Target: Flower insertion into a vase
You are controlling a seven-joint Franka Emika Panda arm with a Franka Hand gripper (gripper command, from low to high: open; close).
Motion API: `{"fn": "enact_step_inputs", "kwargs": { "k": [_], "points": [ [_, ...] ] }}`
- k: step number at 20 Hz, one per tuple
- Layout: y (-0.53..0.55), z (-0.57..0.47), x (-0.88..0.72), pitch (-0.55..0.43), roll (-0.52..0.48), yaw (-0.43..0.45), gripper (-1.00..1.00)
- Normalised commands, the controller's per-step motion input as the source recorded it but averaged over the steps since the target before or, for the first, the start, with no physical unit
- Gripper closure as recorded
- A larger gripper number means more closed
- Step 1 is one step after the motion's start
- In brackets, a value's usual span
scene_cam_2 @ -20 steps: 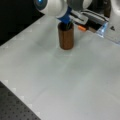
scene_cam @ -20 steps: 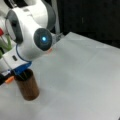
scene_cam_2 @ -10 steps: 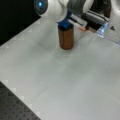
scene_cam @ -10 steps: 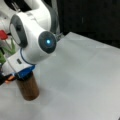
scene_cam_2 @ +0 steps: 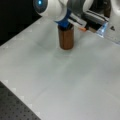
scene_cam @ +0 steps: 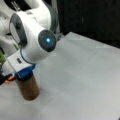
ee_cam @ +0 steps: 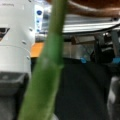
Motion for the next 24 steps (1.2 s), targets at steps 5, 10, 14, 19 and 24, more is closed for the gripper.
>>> {"fn": "enact_step_inputs", "kwargs": {
  "k": [5,10,14,19,24],
  "points": [
    [-0.04,0.13,0.03,-0.181,-0.007,0.108,-1.00],
    [0.01,0.20,-0.04,-0.647,-0.019,0.068,-1.00],
    [0.17,0.23,-0.20,-1.000,0.122,0.004,-1.00],
    [0.32,0.12,-0.22,-0.914,0.103,-0.005,-1.00],
    [0.48,0.00,0.12,-0.612,0.014,0.004,-1.00]
  ]
}}
